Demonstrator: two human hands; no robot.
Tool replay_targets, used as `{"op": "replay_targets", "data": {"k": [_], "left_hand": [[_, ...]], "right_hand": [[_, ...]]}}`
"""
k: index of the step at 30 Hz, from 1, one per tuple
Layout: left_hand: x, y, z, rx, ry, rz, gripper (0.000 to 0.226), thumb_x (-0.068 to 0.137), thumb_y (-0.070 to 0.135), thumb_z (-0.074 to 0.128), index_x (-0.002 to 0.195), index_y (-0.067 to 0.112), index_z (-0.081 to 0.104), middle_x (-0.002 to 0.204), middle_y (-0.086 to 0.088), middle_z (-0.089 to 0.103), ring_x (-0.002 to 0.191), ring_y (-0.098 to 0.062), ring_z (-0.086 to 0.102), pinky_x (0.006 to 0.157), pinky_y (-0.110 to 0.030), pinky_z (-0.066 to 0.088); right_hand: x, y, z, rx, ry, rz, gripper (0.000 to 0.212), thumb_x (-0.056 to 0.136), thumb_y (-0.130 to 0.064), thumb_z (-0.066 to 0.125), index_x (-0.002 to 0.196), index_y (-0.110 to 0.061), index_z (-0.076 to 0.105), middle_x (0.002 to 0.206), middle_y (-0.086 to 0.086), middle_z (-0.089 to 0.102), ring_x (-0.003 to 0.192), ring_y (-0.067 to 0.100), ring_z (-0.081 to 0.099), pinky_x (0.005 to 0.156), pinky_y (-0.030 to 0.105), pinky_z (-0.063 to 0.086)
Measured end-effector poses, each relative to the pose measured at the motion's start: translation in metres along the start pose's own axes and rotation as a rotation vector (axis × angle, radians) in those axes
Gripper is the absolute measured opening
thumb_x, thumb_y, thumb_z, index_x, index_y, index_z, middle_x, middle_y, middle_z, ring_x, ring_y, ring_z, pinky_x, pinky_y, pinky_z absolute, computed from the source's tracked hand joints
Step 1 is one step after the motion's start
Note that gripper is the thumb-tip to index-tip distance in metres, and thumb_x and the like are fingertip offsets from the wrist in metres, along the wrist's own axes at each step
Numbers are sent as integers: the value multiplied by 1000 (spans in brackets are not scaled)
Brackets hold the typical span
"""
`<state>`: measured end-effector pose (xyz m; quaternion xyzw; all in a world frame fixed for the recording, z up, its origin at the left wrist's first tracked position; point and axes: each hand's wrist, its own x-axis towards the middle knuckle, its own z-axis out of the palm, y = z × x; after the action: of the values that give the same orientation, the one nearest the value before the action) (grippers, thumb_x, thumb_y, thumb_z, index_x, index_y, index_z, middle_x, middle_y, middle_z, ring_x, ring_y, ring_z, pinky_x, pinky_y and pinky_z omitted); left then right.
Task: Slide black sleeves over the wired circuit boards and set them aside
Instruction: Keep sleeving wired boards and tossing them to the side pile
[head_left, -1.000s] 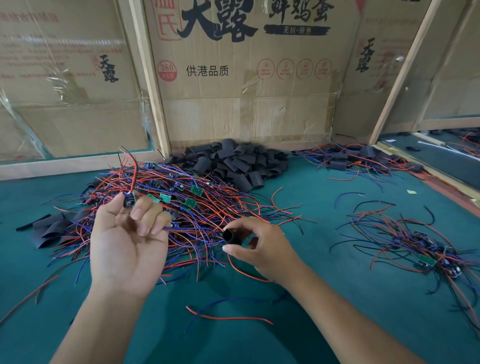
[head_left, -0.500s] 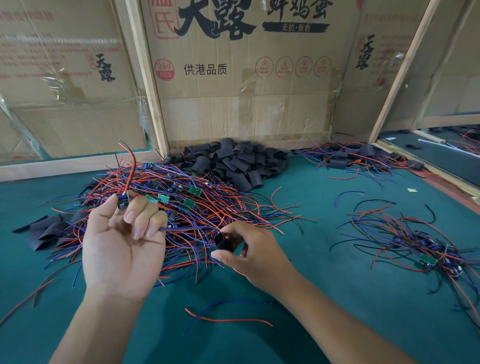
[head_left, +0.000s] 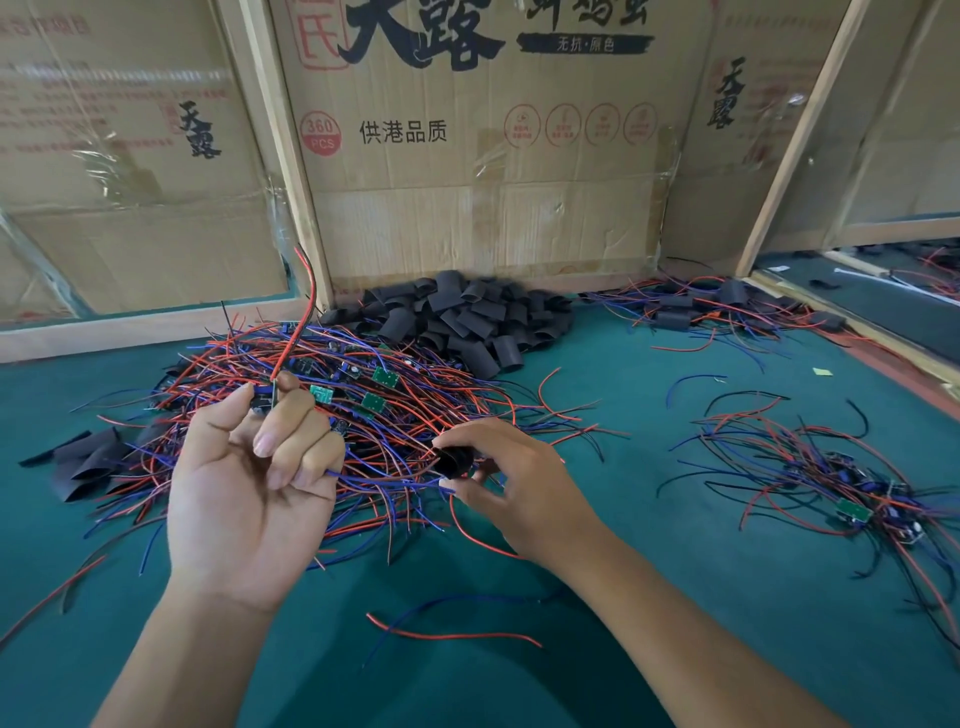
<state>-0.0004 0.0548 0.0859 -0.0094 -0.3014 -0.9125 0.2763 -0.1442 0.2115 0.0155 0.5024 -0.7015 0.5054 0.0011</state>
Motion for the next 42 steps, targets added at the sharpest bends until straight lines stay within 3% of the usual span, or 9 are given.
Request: {"op": "replay_targets", "data": {"k": [7, 12, 18, 21, 26, 32, 35, 38, 42], "left_hand": [[3, -2, -6, -83, -22, -57, 11, 89, 23, 50, 90, 12, 53, 63, 10, 24, 48, -7, 18, 45, -19, 25], [4, 0, -6, 101, 28, 7, 11, 88, 27, 46, 82, 21, 40, 58, 11, 27, 44, -7, 22, 43, -19, 30], [5, 3, -8, 174, 38, 49, 13, 86, 29, 48, 82, 21, 38, 57, 11, 27, 45, -8, 16, 42, -20, 24], [5, 4, -7, 213, 38, 72, 15, 85, 30, 48, 80, 22, 36, 57, 10, 27, 45, -7, 18, 43, -20, 25], [3, 1, -3, 274, 10, 106, 19, 85, 30, 49, 67, 24, 43, 57, 9, 26, 48, -9, 13, 46, -23, 19], [0, -21, 1, 341, 4, 113, 21, 98, 22, 42, 78, 20, 41, 63, 3, 30, 51, -12, 24, 51, -25, 27], [-3, -37, 3, 446, -2, 146, 14, 100, 23, 44, 87, 19, 47, 67, -2, 49, 62, -17, 46, 67, -30, 39], [-5, -44, 4, 555, -30, 162, 14, 97, 27, 49, 99, 16, 58, 89, -5, 70, 91, -19, 65, 83, -31, 46], [-5, -45, 3, 636, -60, 115, 22, 95, 30, 58, 111, 19, 68, 112, -9, 74, 113, -21, 65, 93, -28, 50]], "right_hand": [[1, -1, -2, 8, -41, -72, 27, 92, -16, 69, 120, -14, 67, 121, -4, 65, 113, 12, 59, 89, 28, 50], [-1, -1, -1, 10, -78, -97, 31, 90, -8, 68, 121, -15, 67, 124, -5, 64, 116, 12, 57, 85, 26, 52], [-1, 3, 0, -13, -123, -131, 30, 94, -20, 71, 124, -19, 66, 125, -7, 63, 118, 14, 56, 88, 34, 53], [0, 4, -1, -46, -151, -130, 32, 93, -23, 72, 125, -21, 65, 124, -7, 64, 119, 12, 55, 93, 30, 50], [-1, -1, -1, -74, -166, -118, 35, 90, -29, 74, 123, -22, 66, 119, -11, 66, 113, 9, 55, 92, 17, 40], [-3, -11, 0, -99, -123, -145, 39, 84, -30, 80, 119, -16, 69, 110, -7, 69, 101, 14, 60, 93, 28, 48], [-3, -14, 0, -60, -38, -120, 38, 82, -28, 82, 114, -13, 71, 107, -5, 72, 96, 5, 63, 90, 19, 47], [-2, -16, -2, 27, 12, -61, 32, 81, -29, 82, 109, -18, 72, 98, -9, 72, 89, 5, 66, 83, 19, 49], [-1, -17, -1, 117, 66, -21, 29, 80, -27, 81, 105, -33, 67, 93, -13, 70, 82, 8, 67, 75, 21, 53]]}}
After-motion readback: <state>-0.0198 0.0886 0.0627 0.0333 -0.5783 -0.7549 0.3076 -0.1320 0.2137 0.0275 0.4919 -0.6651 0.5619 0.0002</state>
